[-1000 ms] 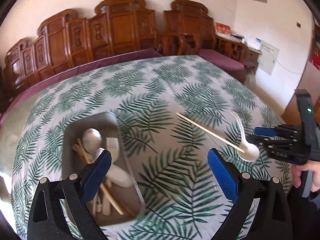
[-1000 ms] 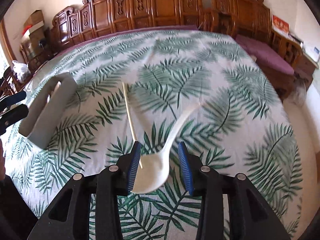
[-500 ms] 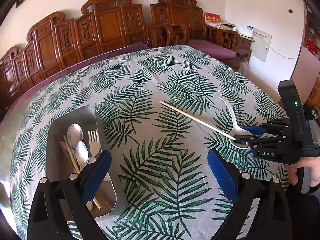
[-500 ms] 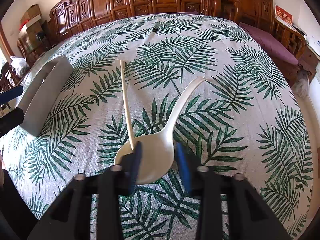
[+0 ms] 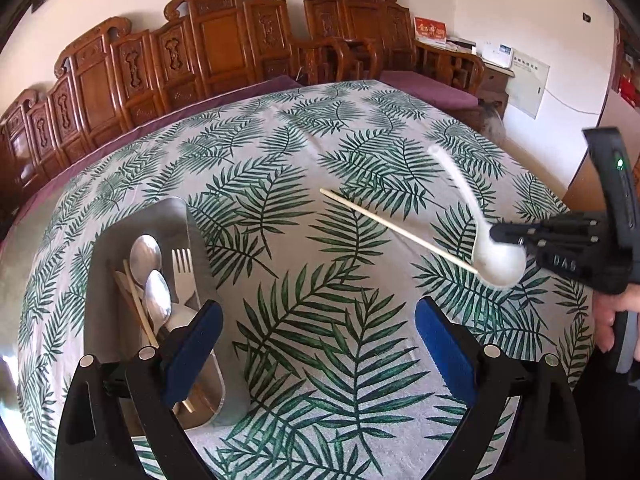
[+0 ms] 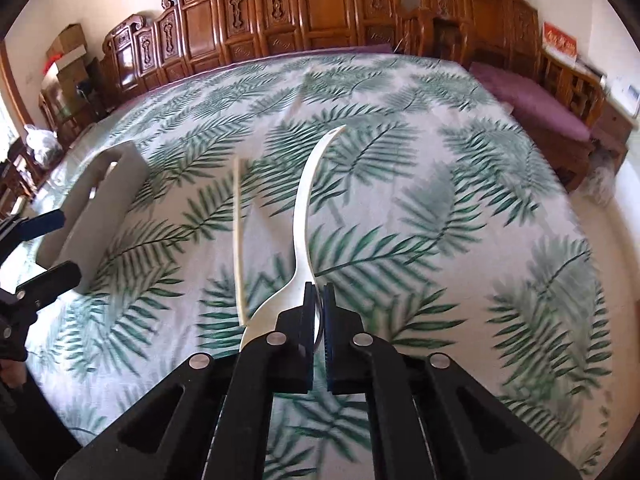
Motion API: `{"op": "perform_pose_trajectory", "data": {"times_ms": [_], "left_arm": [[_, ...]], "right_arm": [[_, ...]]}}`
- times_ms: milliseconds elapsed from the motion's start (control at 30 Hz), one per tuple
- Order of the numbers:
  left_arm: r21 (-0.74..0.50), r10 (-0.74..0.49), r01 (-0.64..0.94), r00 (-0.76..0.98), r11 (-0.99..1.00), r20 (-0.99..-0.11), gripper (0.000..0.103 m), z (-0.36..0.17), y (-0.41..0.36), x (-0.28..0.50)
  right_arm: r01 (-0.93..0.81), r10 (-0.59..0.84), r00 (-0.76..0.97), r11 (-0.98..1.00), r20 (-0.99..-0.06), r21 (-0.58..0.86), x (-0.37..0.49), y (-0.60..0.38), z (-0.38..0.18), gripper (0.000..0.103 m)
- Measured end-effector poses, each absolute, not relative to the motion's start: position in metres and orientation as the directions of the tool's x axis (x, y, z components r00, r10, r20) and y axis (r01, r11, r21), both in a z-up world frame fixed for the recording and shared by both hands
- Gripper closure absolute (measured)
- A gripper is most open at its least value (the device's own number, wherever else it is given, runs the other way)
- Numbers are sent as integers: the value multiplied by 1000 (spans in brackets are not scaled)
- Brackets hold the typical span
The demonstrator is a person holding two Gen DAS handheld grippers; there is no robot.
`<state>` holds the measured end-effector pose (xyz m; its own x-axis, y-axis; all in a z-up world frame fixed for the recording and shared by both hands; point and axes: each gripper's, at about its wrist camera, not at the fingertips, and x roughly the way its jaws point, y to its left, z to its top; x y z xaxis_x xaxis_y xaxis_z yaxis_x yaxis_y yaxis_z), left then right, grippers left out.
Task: Organize utensils
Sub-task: 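Lift the white ceramic spoon off the table with the right tool, then grasp the bamboo chopstick on the cloth with the left tool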
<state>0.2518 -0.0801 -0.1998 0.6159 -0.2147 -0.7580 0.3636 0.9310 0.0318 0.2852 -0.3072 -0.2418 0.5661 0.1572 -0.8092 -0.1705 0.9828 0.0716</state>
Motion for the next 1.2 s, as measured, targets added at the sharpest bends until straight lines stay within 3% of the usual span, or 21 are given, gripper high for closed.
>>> {"op": "perform_pose_trajectory", "data": {"times_ms": [267,667,867,1200], "left_arm": [[30,-207,359,600,933,-772,10,-206,-104,262],[-45,-210,308,528,950,-823,10,-235,-158,319],[-62,-211,301,494,952,-844,31,-244,-182,339],[-45,-181,290,464,956,-867,89,-258,-181,339]], "right_arm": [[-143,60,591,989,-805,-31,290,-329,-248,98],[-103,131,587,991,-799,86,294,-348,-248,98],[-102,163,591,987,-790,127,294,-351,-245,98],[-104,197,599,980,-776,169,293,-351,-241,98]]}}
